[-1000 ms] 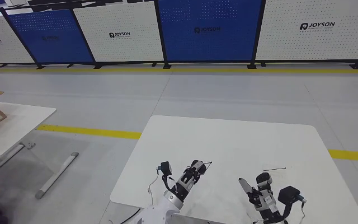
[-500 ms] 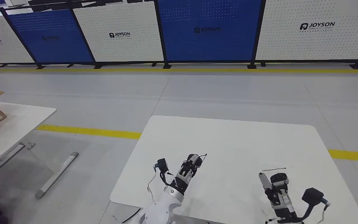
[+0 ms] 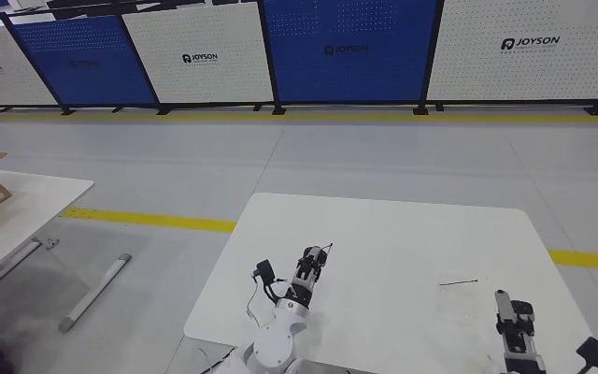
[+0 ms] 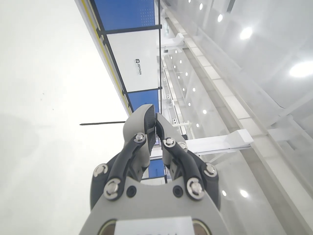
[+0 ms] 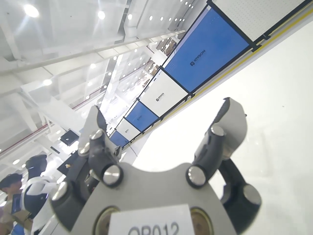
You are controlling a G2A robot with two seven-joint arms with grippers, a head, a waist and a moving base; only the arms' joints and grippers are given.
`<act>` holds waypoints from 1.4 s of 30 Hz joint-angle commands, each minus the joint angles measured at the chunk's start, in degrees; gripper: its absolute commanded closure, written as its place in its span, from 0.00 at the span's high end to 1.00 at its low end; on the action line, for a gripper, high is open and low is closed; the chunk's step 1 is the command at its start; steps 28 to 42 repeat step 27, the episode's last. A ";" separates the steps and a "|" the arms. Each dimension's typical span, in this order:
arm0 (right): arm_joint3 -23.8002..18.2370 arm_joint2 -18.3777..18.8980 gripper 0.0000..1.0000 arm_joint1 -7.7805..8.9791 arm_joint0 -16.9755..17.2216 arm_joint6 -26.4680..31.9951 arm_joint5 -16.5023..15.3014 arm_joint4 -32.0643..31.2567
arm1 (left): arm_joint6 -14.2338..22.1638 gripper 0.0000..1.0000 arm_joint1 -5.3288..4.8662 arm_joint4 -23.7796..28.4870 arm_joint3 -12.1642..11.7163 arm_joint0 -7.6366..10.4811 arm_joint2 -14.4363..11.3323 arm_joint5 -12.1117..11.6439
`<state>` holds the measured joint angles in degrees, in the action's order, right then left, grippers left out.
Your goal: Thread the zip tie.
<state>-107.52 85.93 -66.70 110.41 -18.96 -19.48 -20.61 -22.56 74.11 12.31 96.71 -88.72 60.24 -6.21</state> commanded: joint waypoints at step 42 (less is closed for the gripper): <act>0.34 0.71 1.00 0.58 0.03 -0.46 0.00 3.76 | -3.18 0.00 0.45 0.06 -2.47 0.04 1.29 -0.24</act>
